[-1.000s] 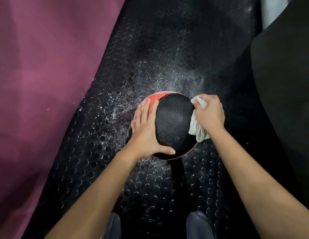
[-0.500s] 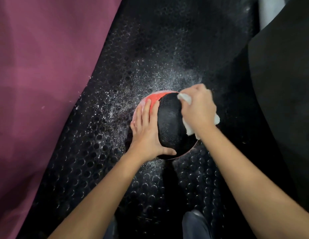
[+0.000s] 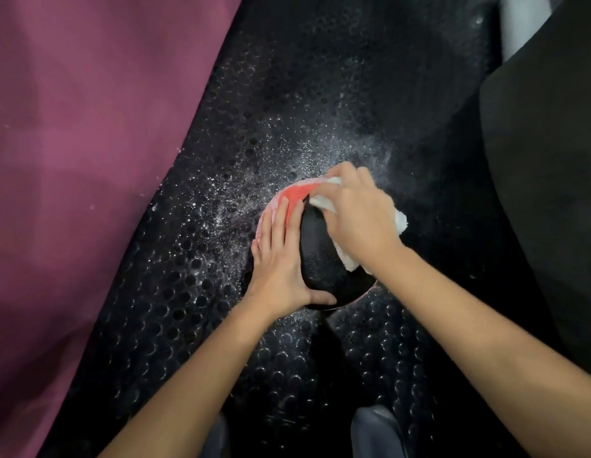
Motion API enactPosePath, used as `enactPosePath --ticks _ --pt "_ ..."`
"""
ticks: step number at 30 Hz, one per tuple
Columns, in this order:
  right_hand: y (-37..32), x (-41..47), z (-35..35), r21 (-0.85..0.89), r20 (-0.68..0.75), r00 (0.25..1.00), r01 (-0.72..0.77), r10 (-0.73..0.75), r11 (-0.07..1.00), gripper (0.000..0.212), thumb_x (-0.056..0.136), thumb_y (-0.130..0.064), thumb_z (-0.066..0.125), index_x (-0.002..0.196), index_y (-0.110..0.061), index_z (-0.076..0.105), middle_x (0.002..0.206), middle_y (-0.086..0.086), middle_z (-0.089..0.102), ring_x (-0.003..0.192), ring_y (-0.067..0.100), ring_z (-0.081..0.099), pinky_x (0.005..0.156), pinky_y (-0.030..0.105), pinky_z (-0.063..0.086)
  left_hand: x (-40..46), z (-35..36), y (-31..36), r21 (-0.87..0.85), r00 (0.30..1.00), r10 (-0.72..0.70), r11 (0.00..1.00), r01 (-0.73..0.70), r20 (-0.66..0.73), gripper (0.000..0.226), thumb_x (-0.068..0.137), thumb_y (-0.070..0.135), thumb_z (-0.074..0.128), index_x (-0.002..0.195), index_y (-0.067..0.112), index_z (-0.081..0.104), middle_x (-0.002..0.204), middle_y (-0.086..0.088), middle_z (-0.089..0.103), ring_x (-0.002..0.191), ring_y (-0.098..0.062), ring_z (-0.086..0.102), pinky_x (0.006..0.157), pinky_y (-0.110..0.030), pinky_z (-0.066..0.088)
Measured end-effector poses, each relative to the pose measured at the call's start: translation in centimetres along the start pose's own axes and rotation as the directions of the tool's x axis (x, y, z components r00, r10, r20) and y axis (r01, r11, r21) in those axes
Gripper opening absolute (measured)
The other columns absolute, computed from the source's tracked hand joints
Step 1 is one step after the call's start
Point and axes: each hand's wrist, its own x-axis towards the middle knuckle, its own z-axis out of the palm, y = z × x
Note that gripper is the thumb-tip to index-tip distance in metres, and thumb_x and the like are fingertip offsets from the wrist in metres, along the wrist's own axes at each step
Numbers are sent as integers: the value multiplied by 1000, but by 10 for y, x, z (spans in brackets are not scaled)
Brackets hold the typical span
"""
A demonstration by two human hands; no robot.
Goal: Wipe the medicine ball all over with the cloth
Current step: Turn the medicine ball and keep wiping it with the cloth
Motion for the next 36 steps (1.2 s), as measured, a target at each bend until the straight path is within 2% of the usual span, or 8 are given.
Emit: enactPosePath --ticks 4,9,13,15,24,29,34,36 --pt "17 15 -2 159 10 949 -312 314 937 25 95 -16 48 109 -27 67 119 1 47 113 23 43 70 31 31 2 1 7 8 1000 8 1000 -8 -4 154 48 53 91 148 30 -24 151 18 -35 141 -11 -33 116 -57 -1" --pt "-3 -7 0 10 7 1000 -18 18 1000 26 95 -20 47 115 -30 61 127 -3 42 115 19 38 70 28 29 1 0 -1 -47 1000 -19 999 18 -20 153 45 52 92 140 37 -28 155 15 -28 135 -2 -35 119 -57 1" --pt "48 4 11 410 64 870 -470 490 782 17 92 -24 56 84 -35 66 104 -3 59 104 22 55 71 27 33 1 -6 -10 -112 1000 -4 994 2 -9 151 45 48 93 140 42 -24 153 23 -28 134 4 -32 119 -55 1" --pt "60 6 18 453 156 803 -575 575 681 12 91 -26 57 89 -33 68 98 -2 63 98 24 59 72 27 37 5 -8 -11 -129 1000 2 992 -2 3 151 45 48 93 142 43 -23 152 25 -28 133 5 -32 118 -57 0" --pt "54 7 21 443 102 805 -563 584 698 16 92 -25 56 99 -32 68 112 1 59 104 24 56 73 29 37 6 -7 -11 -86 999 31 996 -30 15 152 41 44 96 140 51 -21 148 26 -33 142 -9 -29 115 -64 6" --pt "3 -27 11 243 -141 954 -224 263 944 21 92 -16 52 101 -28 67 121 -2 48 107 20 41 67 29 28 6 -6 -15 -135 999 0 991 -5 -42 154 40 40 97 147 44 -13 154 22 -24 144 -9 -21 118 -53 3" --pt "39 -6 17 529 -1 817 -488 576 694 16 92 -28 53 88 -33 68 113 -6 58 105 19 56 74 28 38 6 -7 -17 -167 999 20 985 -28 -50 150 42 39 97 143 47 -14 153 24 -22 144 -9 -21 117 -48 2" --pt "30 -5 14 498 -7 816 -498 578 710 16 93 -27 53 89 -32 68 114 -5 56 107 19 52 74 28 35 9 -7 -17 -178 998 16 984 -26 -58 150 41 37 97 144 47 -12 153 24 -21 144 -8 -19 117 -48 2"
